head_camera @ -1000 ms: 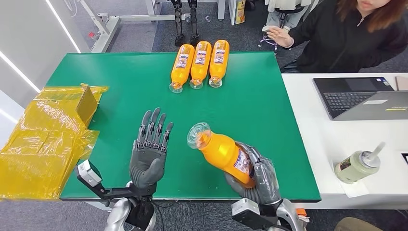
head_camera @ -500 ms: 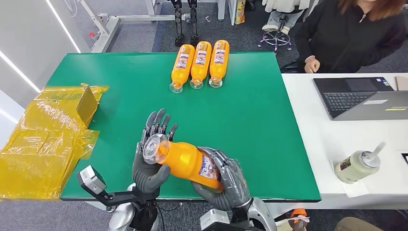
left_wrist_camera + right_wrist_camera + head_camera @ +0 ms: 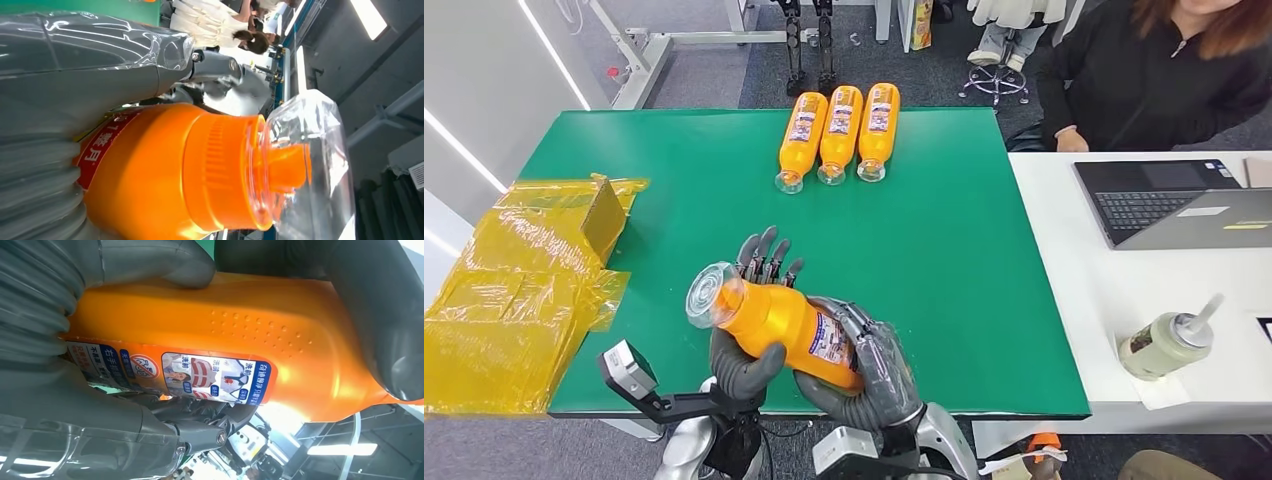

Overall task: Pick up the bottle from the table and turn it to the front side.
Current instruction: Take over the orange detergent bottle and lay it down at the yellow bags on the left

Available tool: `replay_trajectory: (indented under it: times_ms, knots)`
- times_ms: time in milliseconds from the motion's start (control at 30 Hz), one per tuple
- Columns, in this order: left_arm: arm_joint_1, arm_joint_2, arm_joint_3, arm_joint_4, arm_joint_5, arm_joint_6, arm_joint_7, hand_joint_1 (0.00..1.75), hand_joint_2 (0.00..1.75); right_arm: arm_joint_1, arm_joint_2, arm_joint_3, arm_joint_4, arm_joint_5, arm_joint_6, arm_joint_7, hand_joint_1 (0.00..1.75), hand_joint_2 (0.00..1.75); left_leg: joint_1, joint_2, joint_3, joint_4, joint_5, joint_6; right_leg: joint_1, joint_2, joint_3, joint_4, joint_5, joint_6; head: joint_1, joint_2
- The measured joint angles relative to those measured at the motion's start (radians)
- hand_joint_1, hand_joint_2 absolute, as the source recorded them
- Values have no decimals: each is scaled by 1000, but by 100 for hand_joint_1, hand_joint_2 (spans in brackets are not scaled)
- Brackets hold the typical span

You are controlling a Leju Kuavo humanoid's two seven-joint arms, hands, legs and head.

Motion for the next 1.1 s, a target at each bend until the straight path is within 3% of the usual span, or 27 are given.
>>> replay_trajectory:
  times_ms: [300, 333, 433, 467, 700, 800, 867, 967, 1033, 1100]
  knots:
    - [-18, 0, 0, 0, 9, 15, -2, 175, 175, -21, 15, -3, -1, -6, 42, 27, 171, 175, 0, 0, 0, 0, 0, 0, 0, 0, 0, 0, 0, 0, 0, 0]
    - [-20, 0, 0, 0, 10, 16, -2, 175, 175, -21, 16, -4, -3, -3, 44, 29, 152, 175, 0, 0, 0, 0, 0, 0, 0, 0, 0, 0, 0, 0, 0, 0]
    - [-26, -2, 0, 1, 13, 16, -1, 175, 175, -20, 20, -6, -11, 9, 51, 37, 25, 175, 0, 0, 0, 0, 0, 0, 0, 0, 0, 0, 0, 0, 0, 0]
    - [-28, -2, 0, 2, 14, 17, -1, 175, 175, -18, 22, -8, -15, 15, 57, 42, 0, 175, 0, 0, 0, 0, 0, 0, 0, 0, 0, 0, 0, 0, 0, 0]
    - [-45, -4, 0, 8, 16, 19, 1, 175, 175, -6, 34, -15, -40, 41, 88, 53, 0, 175, 0, 0, 0, 0, 0, 0, 0, 0, 0, 0, 0, 0, 0, 0]
    - [-52, -6, 0, 19, 24, 26, 7, 175, 175, 2, 47, -15, -62, 36, 74, 22, 0, 175, 0, 0, 0, 0, 0, 0, 0, 0, 0, 0, 0, 0, 0, 0]
    - [-58, -7, 0, 31, 43, 39, 11, 175, 175, 13, 50, -18, -100, 11, -3, -71, 0, 175, 0, -1, 0, 0, 0, 0, 0, 0, 0, 0, 0, 0, 0, 0]
    - [-74, -8, 2, 51, 75, 64, 14, 175, 175, 41, 49, -23, -207, -43, -270, -244, 0, 175, 0, -1, -1, 0, 0, 0, 0, 0, -1, 0, 0, 0, 0, 0]
    - [-88, -10, 6, 62, 87, 76, 14, 175, 175, 58, 49, -28, -286, -60, -423, -287, 0, 175, 0, 0, 0, 0, 0, 0, 0, 0, 0, 0, 0, 0, 0, 0]
    - [-99, -10, 15, 69, 91, 87, 14, 175, 175, 80, 52, -43, -354, -72, -473, -285, 0, 175, 0, 0, -1, 0, 0, 0, 0, 0, 0, 0, 0, 0, 0, 0]
